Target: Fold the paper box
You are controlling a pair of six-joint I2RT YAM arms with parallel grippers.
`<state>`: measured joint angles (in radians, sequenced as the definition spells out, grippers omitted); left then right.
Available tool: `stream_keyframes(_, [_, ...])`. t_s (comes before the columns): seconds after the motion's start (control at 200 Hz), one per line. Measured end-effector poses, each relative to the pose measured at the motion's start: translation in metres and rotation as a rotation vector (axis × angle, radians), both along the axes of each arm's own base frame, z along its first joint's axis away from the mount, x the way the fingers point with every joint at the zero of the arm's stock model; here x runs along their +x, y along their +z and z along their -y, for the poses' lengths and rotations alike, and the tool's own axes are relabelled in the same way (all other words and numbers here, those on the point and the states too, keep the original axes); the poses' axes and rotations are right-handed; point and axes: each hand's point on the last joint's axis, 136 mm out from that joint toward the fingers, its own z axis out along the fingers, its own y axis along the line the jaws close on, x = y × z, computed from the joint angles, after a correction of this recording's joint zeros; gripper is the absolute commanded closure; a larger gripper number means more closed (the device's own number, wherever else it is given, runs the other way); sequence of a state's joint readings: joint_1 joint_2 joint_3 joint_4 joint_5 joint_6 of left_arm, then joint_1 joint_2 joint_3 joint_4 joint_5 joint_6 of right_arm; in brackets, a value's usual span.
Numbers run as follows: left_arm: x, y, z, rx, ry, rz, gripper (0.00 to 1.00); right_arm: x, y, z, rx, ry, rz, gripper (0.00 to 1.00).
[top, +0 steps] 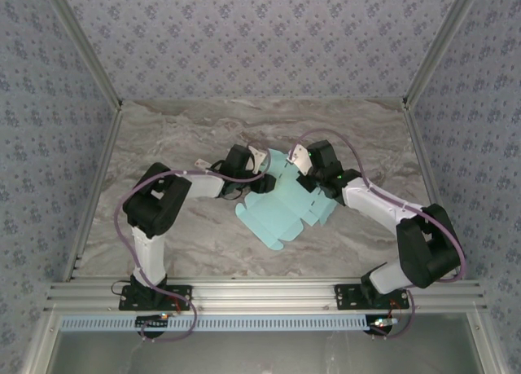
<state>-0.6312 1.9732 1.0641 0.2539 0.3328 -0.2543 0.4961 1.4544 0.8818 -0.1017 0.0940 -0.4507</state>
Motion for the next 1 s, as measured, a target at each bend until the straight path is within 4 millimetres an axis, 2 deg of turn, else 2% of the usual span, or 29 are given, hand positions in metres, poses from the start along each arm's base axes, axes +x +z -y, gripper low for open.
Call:
stream_keyframes(0.235, [-0.009,-0.004,0.002,-0.024,-0.023,0.006,0.54,-0.002,-0.005,0.005,-0.016,-0.011,-0.021,1.00])
stream_keyframes(0.405, [-0.015,-0.002,0.004,-0.038,-0.030,0.013,0.53,-0.004,-0.007,0.008,-0.026,-0.019,-0.030,1.00])
stream_keyframes(0.695, [-0.027,0.015,0.005,-0.056,-0.048,0.035,0.52,-0.004,-0.007,0.010,-0.030,-0.029,-0.034,1.00])
stream_keyframes(0.999, [-0.029,0.016,0.006,-0.062,-0.056,0.032,0.49,-0.004,-0.007,0.010,-0.027,-0.035,-0.035,1.00])
